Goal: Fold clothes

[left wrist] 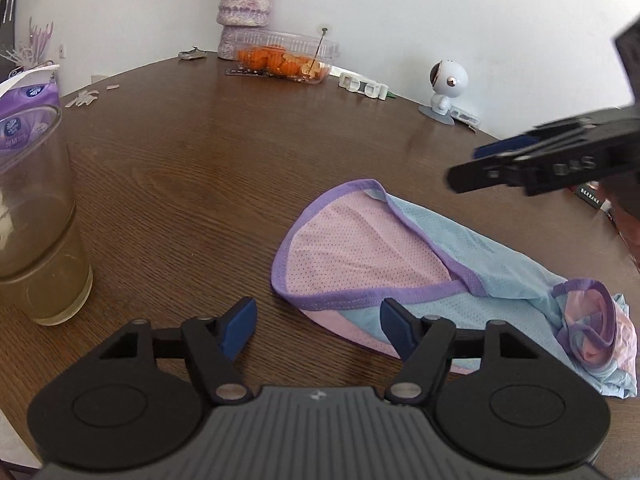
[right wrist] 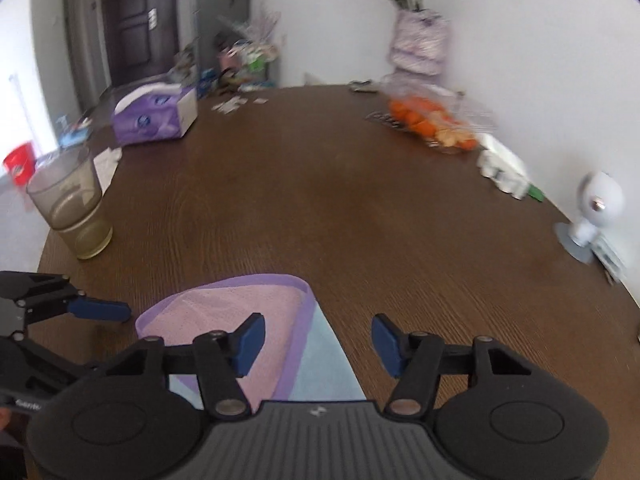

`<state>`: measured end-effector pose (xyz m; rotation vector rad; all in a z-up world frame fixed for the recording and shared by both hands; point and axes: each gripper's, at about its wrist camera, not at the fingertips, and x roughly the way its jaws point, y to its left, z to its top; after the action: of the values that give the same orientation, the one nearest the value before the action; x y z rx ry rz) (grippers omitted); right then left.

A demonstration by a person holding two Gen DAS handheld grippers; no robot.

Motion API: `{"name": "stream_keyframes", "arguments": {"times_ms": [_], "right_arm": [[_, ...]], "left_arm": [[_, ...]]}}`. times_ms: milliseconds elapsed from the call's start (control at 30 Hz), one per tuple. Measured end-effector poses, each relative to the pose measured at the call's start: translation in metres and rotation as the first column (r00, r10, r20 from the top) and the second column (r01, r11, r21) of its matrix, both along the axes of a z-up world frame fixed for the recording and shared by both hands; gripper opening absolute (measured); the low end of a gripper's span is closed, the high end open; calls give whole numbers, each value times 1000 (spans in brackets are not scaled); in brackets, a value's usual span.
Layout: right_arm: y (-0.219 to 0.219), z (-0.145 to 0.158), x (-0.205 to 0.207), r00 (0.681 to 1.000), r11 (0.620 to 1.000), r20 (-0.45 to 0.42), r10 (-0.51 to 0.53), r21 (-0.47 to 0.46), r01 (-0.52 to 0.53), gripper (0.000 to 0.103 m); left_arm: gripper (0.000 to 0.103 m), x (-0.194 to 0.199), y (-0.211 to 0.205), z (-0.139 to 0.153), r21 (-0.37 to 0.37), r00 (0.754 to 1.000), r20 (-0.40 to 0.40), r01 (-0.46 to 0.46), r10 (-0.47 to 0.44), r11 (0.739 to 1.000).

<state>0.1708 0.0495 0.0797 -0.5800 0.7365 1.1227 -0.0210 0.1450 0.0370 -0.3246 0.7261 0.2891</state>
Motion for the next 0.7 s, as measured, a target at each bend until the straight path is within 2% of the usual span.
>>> {"name": "stream_keyframes", "arguments": {"times_ms": [33,100,167,233,267,300,367,433,567,700], "right_arm": [[14,-6,6,1000,999,-17,27,-28,-27,51],[30,-16,16,998,998,-57,34,-52,-37,45],[40,-25,25,995,997,-100,30,-64,-36,44],[41,-34,31,991,998,-136,15,-60,-23,36],[43,-39,33,989,997,-147,9,-68,-19,32],[45,-44,35,988,997,-155,2,-76,-14,24],[46,-45,34,992,997,-122,-20,-83,10,21],[48,-46,32,995,994,-85,-61,-94,53,5],[40,-43,44,975,970,15,-220,-102,220,1],[4,-39,79,926,922,18,-378,-84,378,1]], "left_arm": [[46,0,-1,1,-7,1000,-1,-8,8,1000],[36,0,-3,1,-11,1000,-2,-21,21,1000],[28,1,-6,0,-2,1000,1,-30,30,1000],[10,1,-8,-2,-5,999,6,-32,32,999],[8,2,-7,-3,-15,999,12,-34,34,999],[6,3,-4,-4,-33,999,20,-37,37,999],[5,8,3,-6,-60,998,31,-44,46,997],[5,17,13,-6,-79,998,28,-57,60,995],[4,49,32,-8,-158,998,21,-52,56,986],[4,85,30,-7,-237,1000,-2,0,0,972]]}}
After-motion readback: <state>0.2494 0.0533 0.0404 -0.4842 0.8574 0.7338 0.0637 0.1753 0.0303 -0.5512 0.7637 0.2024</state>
